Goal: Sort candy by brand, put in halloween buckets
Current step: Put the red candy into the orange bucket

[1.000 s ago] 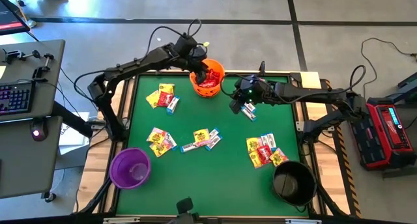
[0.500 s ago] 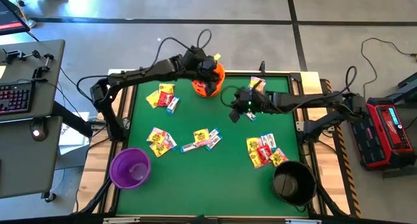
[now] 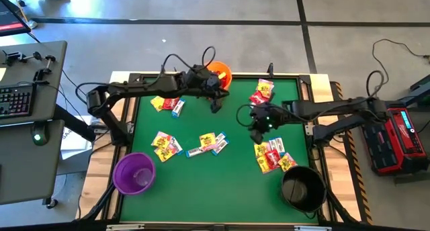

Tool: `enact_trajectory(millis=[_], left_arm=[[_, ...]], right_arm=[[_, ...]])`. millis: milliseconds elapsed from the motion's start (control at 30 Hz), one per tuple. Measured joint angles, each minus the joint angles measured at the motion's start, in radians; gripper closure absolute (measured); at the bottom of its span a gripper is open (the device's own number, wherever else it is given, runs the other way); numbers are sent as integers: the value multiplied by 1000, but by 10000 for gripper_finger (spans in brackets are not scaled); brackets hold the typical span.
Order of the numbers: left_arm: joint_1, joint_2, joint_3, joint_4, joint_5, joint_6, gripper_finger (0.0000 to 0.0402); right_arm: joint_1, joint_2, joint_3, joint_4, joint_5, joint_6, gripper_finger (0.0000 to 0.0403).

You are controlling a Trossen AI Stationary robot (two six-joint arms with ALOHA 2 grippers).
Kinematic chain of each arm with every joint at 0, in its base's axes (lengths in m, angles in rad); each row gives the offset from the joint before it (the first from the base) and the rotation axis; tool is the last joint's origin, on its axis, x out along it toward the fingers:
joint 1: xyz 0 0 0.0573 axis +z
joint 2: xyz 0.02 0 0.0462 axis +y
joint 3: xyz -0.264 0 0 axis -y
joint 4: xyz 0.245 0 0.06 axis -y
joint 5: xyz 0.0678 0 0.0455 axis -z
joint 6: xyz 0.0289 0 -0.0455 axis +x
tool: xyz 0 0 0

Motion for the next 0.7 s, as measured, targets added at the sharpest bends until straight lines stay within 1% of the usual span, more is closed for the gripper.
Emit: enact_trajectory(millis=[67, 200, 500, 600, 700], left_arm=[[-10, -17, -40, 52, 1, -10, 382], [-24, -74, -117, 107, 9, -39, 387], [-40, -189, -253, 127, 4, -89, 390], [-49, -201, -269, 129, -5, -106, 390], [-61, -209, -276, 126, -7, -112, 390]], right_arm=[[15, -6, 0, -68, -11, -11, 393], [43, -4, 0, -165, -84, -35, 365], [84, 35, 0, -248, -218, -114, 263], [84, 78, -2, -271, -256, -174, 243], [84, 125, -2, -281, -289, -238, 232]])
